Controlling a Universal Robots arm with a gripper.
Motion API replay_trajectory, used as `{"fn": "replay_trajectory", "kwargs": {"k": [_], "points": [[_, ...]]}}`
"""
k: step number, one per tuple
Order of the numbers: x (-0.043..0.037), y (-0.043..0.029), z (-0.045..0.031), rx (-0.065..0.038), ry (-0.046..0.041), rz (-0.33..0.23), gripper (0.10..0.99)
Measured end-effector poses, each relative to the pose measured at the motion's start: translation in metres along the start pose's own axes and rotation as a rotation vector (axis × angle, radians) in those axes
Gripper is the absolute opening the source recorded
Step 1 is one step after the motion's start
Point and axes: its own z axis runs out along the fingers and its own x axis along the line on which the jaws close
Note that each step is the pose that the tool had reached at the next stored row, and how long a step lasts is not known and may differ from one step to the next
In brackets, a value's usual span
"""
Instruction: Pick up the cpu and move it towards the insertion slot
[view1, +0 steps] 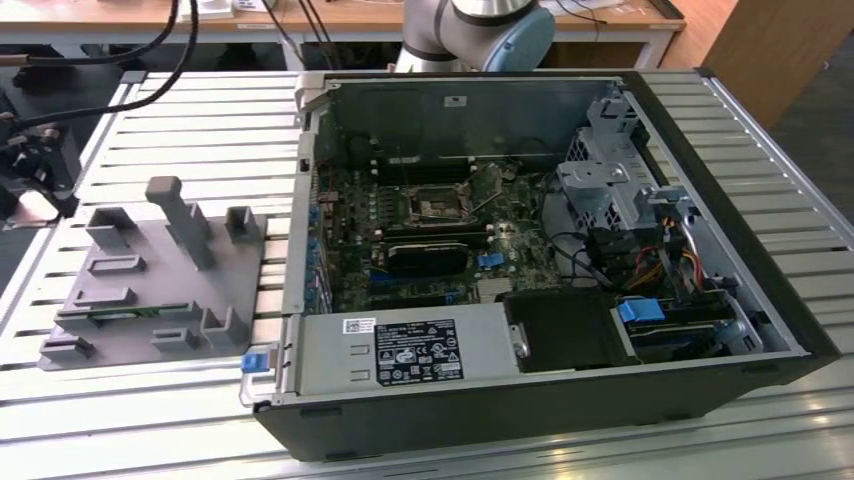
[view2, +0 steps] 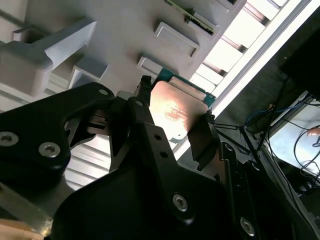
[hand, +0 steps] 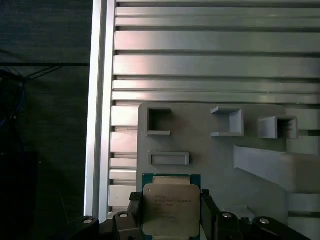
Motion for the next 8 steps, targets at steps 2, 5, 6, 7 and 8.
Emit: {"fn": "replay_trajectory", "kwargs": {"k": [2, 5, 6, 7, 8], "points": [[-0.0001, 0.0006, -0.0072, 0.000, 0.0001, 0.000, 0.545], [0.0001, 0.0016, -0.0208, 0.000, 0.0001, 0.000, 0.545], [0.0002, 0.0020, -0.0252, 0.000, -0.0002, 0.000, 0.545], [0.0003, 0.0023, -0.0297, 0.000, 0.0000, 0.000, 0.545], [0.0005, 0.0027, -0.0342, 0.000, 0.0000, 0.000, 0.545]]}}
